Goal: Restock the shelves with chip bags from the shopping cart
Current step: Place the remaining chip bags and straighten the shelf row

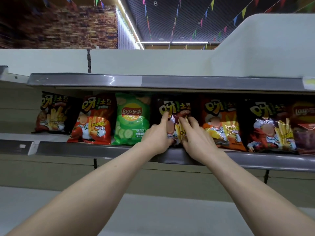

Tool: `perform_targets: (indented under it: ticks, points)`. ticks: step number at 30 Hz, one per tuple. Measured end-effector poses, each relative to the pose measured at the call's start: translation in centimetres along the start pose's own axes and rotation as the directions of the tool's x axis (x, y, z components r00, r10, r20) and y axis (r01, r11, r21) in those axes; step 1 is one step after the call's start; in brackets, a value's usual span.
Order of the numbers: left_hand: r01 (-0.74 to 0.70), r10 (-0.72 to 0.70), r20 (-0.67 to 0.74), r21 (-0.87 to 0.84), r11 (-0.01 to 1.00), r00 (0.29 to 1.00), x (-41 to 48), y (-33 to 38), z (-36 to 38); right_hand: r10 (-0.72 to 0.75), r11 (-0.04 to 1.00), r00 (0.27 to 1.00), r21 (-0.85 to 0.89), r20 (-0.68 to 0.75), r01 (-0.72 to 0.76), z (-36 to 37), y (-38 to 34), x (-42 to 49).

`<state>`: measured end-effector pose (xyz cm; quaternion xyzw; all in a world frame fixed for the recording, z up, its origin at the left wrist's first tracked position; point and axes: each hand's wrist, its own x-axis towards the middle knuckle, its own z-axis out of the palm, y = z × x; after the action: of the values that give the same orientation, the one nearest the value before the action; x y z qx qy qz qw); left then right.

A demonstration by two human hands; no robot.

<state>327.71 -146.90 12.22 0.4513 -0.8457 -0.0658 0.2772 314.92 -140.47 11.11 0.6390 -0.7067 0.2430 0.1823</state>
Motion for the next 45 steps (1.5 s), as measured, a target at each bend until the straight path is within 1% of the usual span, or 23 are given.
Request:
perform_targets:
  ticks: [3, 5, 6, 7, 8, 9, 11, 14, 17, 19, 20, 22, 24, 26, 28, 30, 32, 34, 37, 40, 41, 43, 45]
  points:
    - [0.013, -0.013, 0.002, 0.099, 0.995, 1.000, -0.2, 0.8, -0.4, 0.013, 0.999, 0.999, -0.034, -0.033, -0.014, 0.1, 0.4, -0.1]
    - [-0.039, 0.063, -0.131, 0.179, 0.983, 0.989, 0.1, 1.7, -0.7, -0.010, 0.999, 0.992, -0.037, -0.124, 0.005, -0.1, 0.6, 0.1]
    - [-0.087, 0.135, -0.215, 0.217, 0.972, 0.967, 0.6, 2.0, -0.7, -0.030, 0.999, 0.988, -0.022, -0.154, 0.027, -0.1, 0.6, 0.2]
    - [-0.132, 0.198, -0.263, 0.249, 0.960, 0.944, 1.2, 2.1, -0.8, -0.051, 0.999, 0.987, -0.003, -0.153, 0.051, 0.0, 0.5, 0.4]
    - [-0.158, 0.230, -0.260, 0.268, 0.950, 0.938, 1.8, 2.0, -0.9, -0.068, 0.997, 0.989, 0.020, -0.129, 0.072, 0.1, 0.5, 0.5]
    - [-0.166, 0.232, -0.223, 0.279, 0.946, 0.947, 2.4, 1.7, -0.8, -0.076, 0.996, 0.992, 0.040, -0.099, 0.081, 0.4, 0.4, 0.5]
    - [-0.156, 0.201, -0.136, 0.286, 0.945, 0.970, 2.9, 0.9, -0.3, -0.078, 0.996, 0.995, 0.038, -0.056, 0.080, 1.0, 0.5, 0.3]
    - [-0.155, 0.193, -0.111, 0.286, 0.946, 0.975, 3.0, 0.3, 0.3, -0.081, 0.997, 0.996, 0.012, -0.024, 0.082, 1.4, 0.7, -0.2]
    - [-0.123, 0.181, -0.138, 0.350, 0.929, 0.974, 2.8, 1.5, 0.0, -0.096, 0.994, 0.995, 0.058, -0.020, 0.097, 0.5, 1.1, -0.3]
    - [-0.098, 0.187, -0.206, 0.379, 0.920, 0.960, 2.4, 2.4, -0.2, -0.112, 0.990, 0.993, 0.086, -0.048, 0.116, -0.3, 1.5, -0.2]
    - [-0.108, 0.214, -0.247, 0.380, 0.919, 0.945, 2.2, 3.1, -0.2, -0.109, 0.990, 0.991, 0.086, -0.074, 0.116, -0.8, 2.0, -0.3]
    - [-0.185, 0.303, -0.309, 0.357, 0.915, 0.901, 2.0, 4.5, 0.4, -0.088, 0.992, 0.985, 0.079, -0.147, 0.101, -1.7, 3.3, -0.4]
    - [-0.290, 0.380, -0.311, 0.298, 0.909, 0.871, 2.1, 6.2, 1.0, -0.042, 0.996, 0.977, 0.074, -0.211, 0.059, -2.5, 4.8, -0.5]
    - [-0.356, 0.428, -0.258, 0.282, 0.891, 0.866, 2.3, 7.7, 1.8, 0.041, 0.998, 0.971, 0.052, -0.234, -0.029, -3.2, 6.4, -0.5]
    - [-0.339, 0.434, -0.170, 0.405, 0.849, 0.885, 2.4, 9.0, 2.8, 0.144, 0.989, 0.963, 0.066, -0.230, -0.132, -3.6, 7.6, -0.3]
    - [-0.286, 0.374, -0.072, 0.516, 0.807, 0.925, 2.6, 10.0, 3.6, 0.250, 0.966, 0.948, 0.111, -0.197, -0.232, -3.8, 8.6, 0.1]
    - [-0.254, 0.305, -0.002, 0.549, 0.796, 0.952, 2.8, 10.6, 4.4, 0.347, 0.929, 0.928, 0.183, -0.138, -0.321, -3.6, 9.4, 0.5]
    - [-0.251, 0.280, 0.033, 0.555, 0.793, 0.959, 2.9, 10.8, 5.2, 0.412, 0.888, 0.909, 0.253, -0.067, -0.384, -3.4, 10.0, 1.0]
    - [-0.258, 0.303, 0.009, 0.548, 0.795, 0.953, 2.8, 10.6, 6.0, 0.388, 0.880, 0.922, 0.293, 0.008, -0.373, -2.6, 10.3, 1.4]
    - [-0.257, 0.306, -0.007, 0.528, 0.809, 0.952, 2.9, 10.3, 5.6, 0.322, 0.918, 0.946, 0.251, -0.018, -0.308, -2.0, 10.4, 1.6]
    - [-0.252, 0.309, -0.023, 0.524, 0.814, 0.951, 2.9, 10.4, 5.3, 0.314, 0.930, 0.948, 0.211, -0.041, -0.299, -1.9, 10.4, 1.6]
    - [-0.244, 0.343, -0.110, 0.509, 0.825, 0.933, 3.2, 10.9, 4.2, 0.295, 0.952, 0.949, 0.117, -0.112, -0.283, -1.4, 10.6, 1.4]
    - [-0.266, 0.385, -0.214, 0.434, 0.861, 0.898, 3.8, 11.9, 3.0, 0.239, 0.971, 0.944, 0.041, -0.229, -0.236, -0.6, 10.6, 1.1]
